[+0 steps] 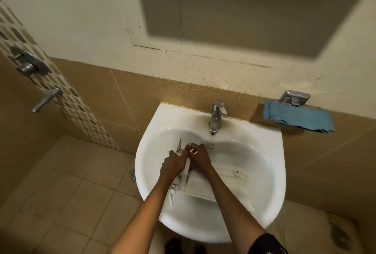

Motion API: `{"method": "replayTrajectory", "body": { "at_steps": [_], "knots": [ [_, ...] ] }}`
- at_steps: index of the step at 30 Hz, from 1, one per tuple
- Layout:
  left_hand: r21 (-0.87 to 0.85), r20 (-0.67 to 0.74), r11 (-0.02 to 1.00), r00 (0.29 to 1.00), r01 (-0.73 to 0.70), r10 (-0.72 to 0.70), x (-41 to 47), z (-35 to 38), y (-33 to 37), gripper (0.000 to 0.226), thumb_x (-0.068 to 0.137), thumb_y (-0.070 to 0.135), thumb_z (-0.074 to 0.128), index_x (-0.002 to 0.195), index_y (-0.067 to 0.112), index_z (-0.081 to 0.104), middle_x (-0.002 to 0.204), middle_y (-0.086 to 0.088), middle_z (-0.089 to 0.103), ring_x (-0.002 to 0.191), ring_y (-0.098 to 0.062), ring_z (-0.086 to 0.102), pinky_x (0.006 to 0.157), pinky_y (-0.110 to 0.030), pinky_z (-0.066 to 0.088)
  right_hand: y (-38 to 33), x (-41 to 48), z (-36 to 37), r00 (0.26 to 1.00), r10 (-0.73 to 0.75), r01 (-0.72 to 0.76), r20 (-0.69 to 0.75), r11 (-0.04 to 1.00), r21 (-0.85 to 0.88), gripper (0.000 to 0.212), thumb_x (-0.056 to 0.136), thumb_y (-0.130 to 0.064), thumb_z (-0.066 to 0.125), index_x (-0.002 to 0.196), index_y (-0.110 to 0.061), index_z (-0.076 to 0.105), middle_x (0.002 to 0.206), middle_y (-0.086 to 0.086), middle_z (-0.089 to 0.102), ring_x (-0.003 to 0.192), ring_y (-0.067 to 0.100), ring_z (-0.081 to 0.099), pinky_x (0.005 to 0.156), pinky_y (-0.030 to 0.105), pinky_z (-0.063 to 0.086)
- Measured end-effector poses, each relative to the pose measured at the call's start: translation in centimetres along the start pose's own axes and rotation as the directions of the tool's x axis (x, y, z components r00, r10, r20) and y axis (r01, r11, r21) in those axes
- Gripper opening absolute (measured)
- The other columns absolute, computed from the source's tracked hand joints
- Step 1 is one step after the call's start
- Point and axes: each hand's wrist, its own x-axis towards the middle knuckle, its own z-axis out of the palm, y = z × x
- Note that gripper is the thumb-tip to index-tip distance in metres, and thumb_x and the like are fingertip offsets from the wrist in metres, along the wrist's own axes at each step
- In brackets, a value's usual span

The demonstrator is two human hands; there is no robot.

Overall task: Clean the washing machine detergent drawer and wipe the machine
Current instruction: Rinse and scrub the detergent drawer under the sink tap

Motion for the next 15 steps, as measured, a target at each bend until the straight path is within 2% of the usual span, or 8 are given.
{"method": "replayTrajectory", "body": {
  "at_steps": [1, 3, 6, 8, 10, 12, 13, 15],
  "knots": [
    [0.017, -0.037, 1.000, 0.999, 0.008, -0.007, -0.1, 0.0, 0.0, 0.088, 0.086, 0.072, 0.029, 0.141, 0.003, 0.029, 0.140, -0.022, 0.043, 0.127, -0.037, 0.044, 0.104, -0.044, 0.035, -0.1, -0.1, 0.5, 1.000, -0.002, 0.001, 0.004, 0.999, 0.046, 0.026, 0.087, -0.042, 0.056, 0.082, -0.017, 0.061, 0.101, 0.020, 0.051, 0.074, 0.009, 0.049, 0.067, 0.006, 0.035],
    [0.036, -0.102, 0.999, 0.995, 0.004, 0.000, -0.6, -0.1, -0.2, 0.082, 0.088, 0.067, 0.032, 0.140, 0.004, 0.028, 0.137, -0.020, 0.046, 0.124, -0.036, 0.047, 0.101, -0.043, 0.037, -0.5, -0.2, 1.2, 1.000, -0.014, 0.012, 0.010, 0.989, 0.146, 0.018, 0.094, -0.031, 0.051, 0.082, -0.020, 0.060, 0.098, 0.014, 0.046, 0.083, 0.017, 0.052, 0.079, 0.022, 0.041],
    [0.038, -0.181, 0.999, 0.983, -0.031, 0.037, -1.0, -0.6, -0.4, 0.081, 0.085, 0.068, 0.038, 0.136, 0.006, 0.029, 0.128, -0.019, 0.054, 0.116, -0.036, 0.052, 0.092, -0.040, 0.041, -1.0, 0.4, 1.4, 0.996, -0.077, 0.067, 0.041, 0.975, 0.212, 0.026, 0.092, -0.038, 0.040, 0.079, -0.031, 0.061, 0.097, 0.016, 0.055, 0.080, 0.018, 0.054, 0.072, 0.023, 0.042],
    [0.023, -0.190, 0.999, 0.981, -0.038, 0.042, -0.8, -1.0, -0.4, 0.082, 0.082, 0.070, 0.041, 0.133, 0.007, 0.029, 0.124, -0.019, 0.056, 0.113, -0.037, 0.053, 0.089, -0.040, 0.042, -1.6, 0.5, 0.7, 0.995, -0.032, -0.008, 0.095, 0.918, 0.396, 0.032, 0.100, -0.025, 0.036, 0.088, -0.021, 0.066, 0.087, 0.012, 0.059, 0.074, 0.016, 0.055, 0.063, 0.018, 0.045],
    [0.040, -0.169, 0.999, 0.985, -0.032, 0.039, -0.5, -1.2, -0.3, 0.085, 0.077, 0.066, 0.056, 0.132, 0.008, 0.029, 0.123, -0.018, 0.056, 0.113, -0.036, 0.053, 0.087, -0.039, 0.043, -1.7, 0.4, -0.3, 0.988, 0.120, -0.157, 0.101, 0.705, 0.692, 0.032, 0.101, -0.013, 0.033, 0.089, -0.009, 0.062, 0.077, 0.008, 0.058, 0.070, 0.018, 0.054, 0.053, 0.018, 0.048],
    [0.106, -0.153, 0.994, 0.987, -0.030, 0.046, -0.3, -1.1, -0.4, 0.089, 0.068, 0.052, 0.075, 0.131, 0.011, 0.027, 0.120, -0.015, 0.057, 0.112, -0.035, 0.054, 0.083, -0.038, 0.043, -1.0, 0.8, -1.3, 0.938, 0.319, -0.249, 0.134, 0.354, 0.901, 0.027, 0.099, -0.007, 0.036, 0.084, -0.004, 0.057, 0.072, 0.011, 0.057, 0.068, 0.020, 0.053, 0.050, 0.022, 0.050],
    [0.132, -0.153, 0.991, 0.987, -0.034, 0.054, -0.1, -1.0, -0.5, 0.088, 0.066, 0.044, 0.079, 0.129, 0.012, 0.027, 0.119, -0.014, 0.057, 0.110, -0.035, 0.055, 0.081, -0.037, 0.043, -0.6, 0.9, -1.9, 0.909, 0.391, -0.248, 0.145, 0.226, 0.942, 0.025, 0.098, -0.005, 0.038, 0.081, -0.003, 0.056, 0.064, 0.010, 0.059, 0.063, 0.019, 0.054, 0.049, 0.023, 0.050],
    [0.149, -0.167, 0.988, 0.983, -0.050, 0.075, 0.0, -0.8, -0.6, 0.079, 0.069, 0.032, 0.079, 0.127, 0.014, 0.029, 0.116, -0.013, 0.059, 0.107, -0.034, 0.056, 0.076, -0.035, 0.042, 0.1, 1.2, -3.3, 0.871, 0.472, -0.206, 0.137, 0.097, 0.974, 0.027, 0.097, -0.004, 0.038, 0.076, -0.004, 0.054, 0.046, 0.005, 0.058, 0.049, 0.015, 0.054, 0.043, 0.018, 0.047]
  ]
}}
